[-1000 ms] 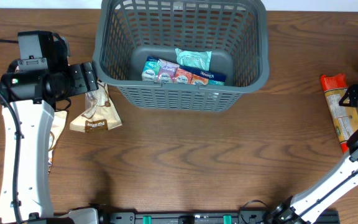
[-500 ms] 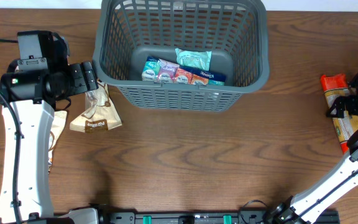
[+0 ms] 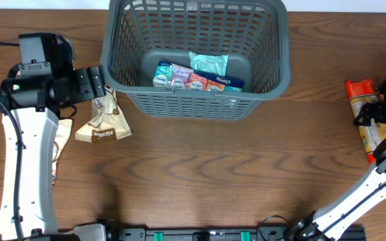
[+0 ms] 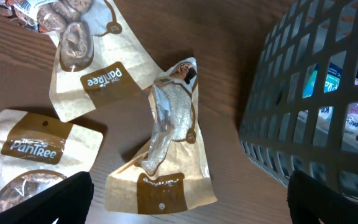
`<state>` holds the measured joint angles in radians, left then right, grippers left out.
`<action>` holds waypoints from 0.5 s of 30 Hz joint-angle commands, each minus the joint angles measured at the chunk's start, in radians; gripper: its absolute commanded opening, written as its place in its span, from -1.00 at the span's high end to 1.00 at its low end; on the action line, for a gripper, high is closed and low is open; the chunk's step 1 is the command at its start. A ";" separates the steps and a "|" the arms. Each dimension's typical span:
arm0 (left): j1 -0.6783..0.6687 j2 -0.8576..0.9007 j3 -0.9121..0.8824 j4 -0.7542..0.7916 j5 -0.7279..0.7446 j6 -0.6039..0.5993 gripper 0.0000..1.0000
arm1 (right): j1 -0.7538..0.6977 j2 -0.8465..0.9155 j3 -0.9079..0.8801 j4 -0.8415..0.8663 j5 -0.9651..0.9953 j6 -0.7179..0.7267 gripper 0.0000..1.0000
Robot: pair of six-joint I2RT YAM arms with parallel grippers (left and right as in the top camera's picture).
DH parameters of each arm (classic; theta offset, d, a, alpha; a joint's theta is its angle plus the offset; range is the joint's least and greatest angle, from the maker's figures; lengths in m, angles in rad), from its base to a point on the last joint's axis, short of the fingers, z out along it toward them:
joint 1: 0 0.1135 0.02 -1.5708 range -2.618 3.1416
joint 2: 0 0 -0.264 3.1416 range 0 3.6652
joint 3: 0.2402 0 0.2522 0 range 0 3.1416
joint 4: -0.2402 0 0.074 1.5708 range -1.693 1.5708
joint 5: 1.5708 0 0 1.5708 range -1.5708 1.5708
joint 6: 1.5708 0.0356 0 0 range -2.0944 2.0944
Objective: Pack container
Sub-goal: 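Move the right gripper to the red biscuit packet and descend, then grasp the long red packet with the right gripper and lift it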
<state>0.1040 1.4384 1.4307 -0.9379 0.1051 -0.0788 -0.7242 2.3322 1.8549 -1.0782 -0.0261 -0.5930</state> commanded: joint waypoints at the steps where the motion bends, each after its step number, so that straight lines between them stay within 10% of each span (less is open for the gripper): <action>1: 0.002 0.005 -0.006 0.001 0.011 -0.009 -0.83 | 0.006 0.019 -0.019 0.005 0.027 0.039 -0.64; 12: 0.002 0.005 -0.006 0.001 0.011 -0.009 -0.83 | 0.011 0.019 -0.019 0.009 -0.006 0.065 0.98; 15: 0.002 0.005 -0.006 0.001 0.011 -0.009 -0.83 | 0.028 0.018 -0.015 0.013 -0.022 0.089 0.97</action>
<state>0.1040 1.4384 1.4307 -0.9375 0.1055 -0.0792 -0.7212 2.3074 1.8580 -1.0756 -0.0219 -0.5362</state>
